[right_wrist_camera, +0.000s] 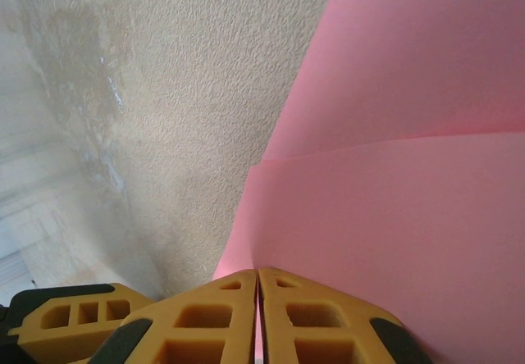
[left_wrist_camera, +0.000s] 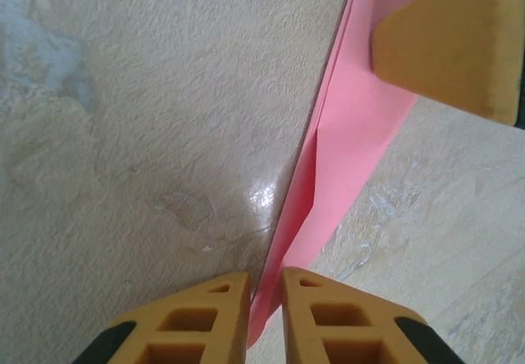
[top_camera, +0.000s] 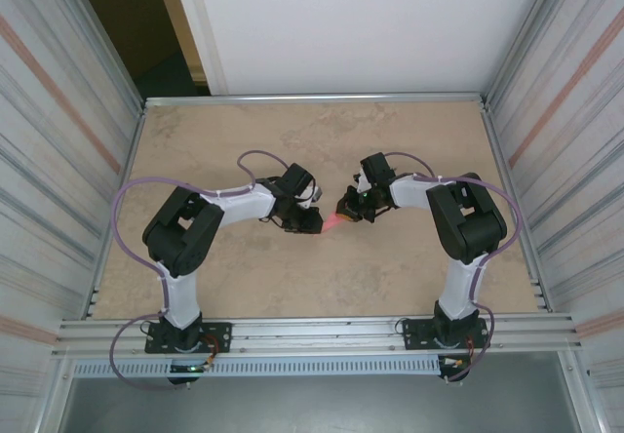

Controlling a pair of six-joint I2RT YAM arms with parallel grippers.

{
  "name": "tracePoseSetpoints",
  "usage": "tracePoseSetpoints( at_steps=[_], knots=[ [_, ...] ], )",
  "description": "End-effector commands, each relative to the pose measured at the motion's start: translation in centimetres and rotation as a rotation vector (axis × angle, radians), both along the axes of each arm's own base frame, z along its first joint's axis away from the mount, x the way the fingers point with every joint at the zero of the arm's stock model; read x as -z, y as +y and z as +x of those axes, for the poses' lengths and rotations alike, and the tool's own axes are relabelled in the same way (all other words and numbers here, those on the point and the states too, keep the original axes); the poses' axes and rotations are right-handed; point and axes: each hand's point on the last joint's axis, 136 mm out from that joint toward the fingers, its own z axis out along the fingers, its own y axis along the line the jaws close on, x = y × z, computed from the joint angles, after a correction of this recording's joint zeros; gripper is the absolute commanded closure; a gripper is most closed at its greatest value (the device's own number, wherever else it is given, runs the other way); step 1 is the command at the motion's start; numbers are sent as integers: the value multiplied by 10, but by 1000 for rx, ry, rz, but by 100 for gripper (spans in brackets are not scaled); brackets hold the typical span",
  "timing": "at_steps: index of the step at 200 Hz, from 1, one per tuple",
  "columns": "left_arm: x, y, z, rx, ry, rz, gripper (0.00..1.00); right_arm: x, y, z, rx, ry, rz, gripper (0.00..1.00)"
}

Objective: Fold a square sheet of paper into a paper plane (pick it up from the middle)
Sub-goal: Fold the wing for the fifth time at the center of the table.

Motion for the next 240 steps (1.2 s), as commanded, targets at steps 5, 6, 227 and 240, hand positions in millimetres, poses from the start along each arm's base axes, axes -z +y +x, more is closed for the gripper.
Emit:
tracePoseSetpoints(
  at_steps=[5, 6, 227, 240],
  knots=[
    [26, 9, -12, 6, 72, 56, 84, 39, -32, -22, 59, 124, -174, 87],
    [26, 9, -12, 6, 74, 56, 84, 38, -32, -21, 58, 122, -171, 87],
    [36, 9, -17, -5, 119, 54, 86, 0, 27, -24, -91, -36, -53, 93],
    [36, 9, -17, -6, 122, 52, 86, 3, 24, -23, -85, -30, -60, 93]
  ],
)
